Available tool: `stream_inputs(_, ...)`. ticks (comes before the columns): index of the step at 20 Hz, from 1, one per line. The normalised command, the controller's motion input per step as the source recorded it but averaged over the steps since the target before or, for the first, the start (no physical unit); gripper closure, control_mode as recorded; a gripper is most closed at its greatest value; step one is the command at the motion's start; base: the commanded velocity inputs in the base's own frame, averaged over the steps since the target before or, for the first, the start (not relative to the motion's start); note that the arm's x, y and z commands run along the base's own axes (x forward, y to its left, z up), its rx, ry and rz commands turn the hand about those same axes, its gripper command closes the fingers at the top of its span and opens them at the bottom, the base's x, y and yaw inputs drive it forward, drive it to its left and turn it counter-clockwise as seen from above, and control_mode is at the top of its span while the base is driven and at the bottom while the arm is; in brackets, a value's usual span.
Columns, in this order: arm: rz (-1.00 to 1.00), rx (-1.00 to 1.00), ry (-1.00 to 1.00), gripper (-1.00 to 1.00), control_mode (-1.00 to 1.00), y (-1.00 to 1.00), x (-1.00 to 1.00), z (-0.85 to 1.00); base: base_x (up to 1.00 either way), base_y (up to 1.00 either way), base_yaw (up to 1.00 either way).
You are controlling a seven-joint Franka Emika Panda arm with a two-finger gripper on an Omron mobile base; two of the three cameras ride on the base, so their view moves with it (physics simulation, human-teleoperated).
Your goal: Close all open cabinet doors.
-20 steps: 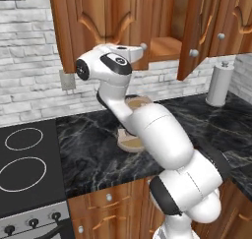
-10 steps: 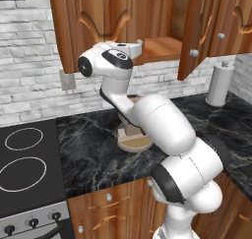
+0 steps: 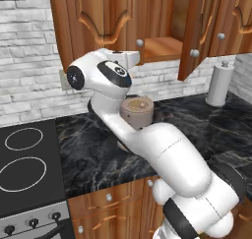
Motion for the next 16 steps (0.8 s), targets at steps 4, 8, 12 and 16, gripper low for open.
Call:
stream_inputs(4,0.07,0.11,0.00,-1.00,-1.00,-0.33,-1.00,-0.14,0.00,0.00,0.00)
stream_inputs(8,0.07,0.22,0.00,-1.00,-1.00,-0.97,-1.00,-0.24,0.00,0.00,0.00)
stream_inputs(12,0.07,0.22,0.00,-1.00,-1.00,-1.00,-1.00,-0.14,0.00,0.00,0.00)
stream_inputs(16,0.04,0.17,0.15,-1.00,-1.00,-0.92,-1.00,-0.20,0.00,0.00,0.00)
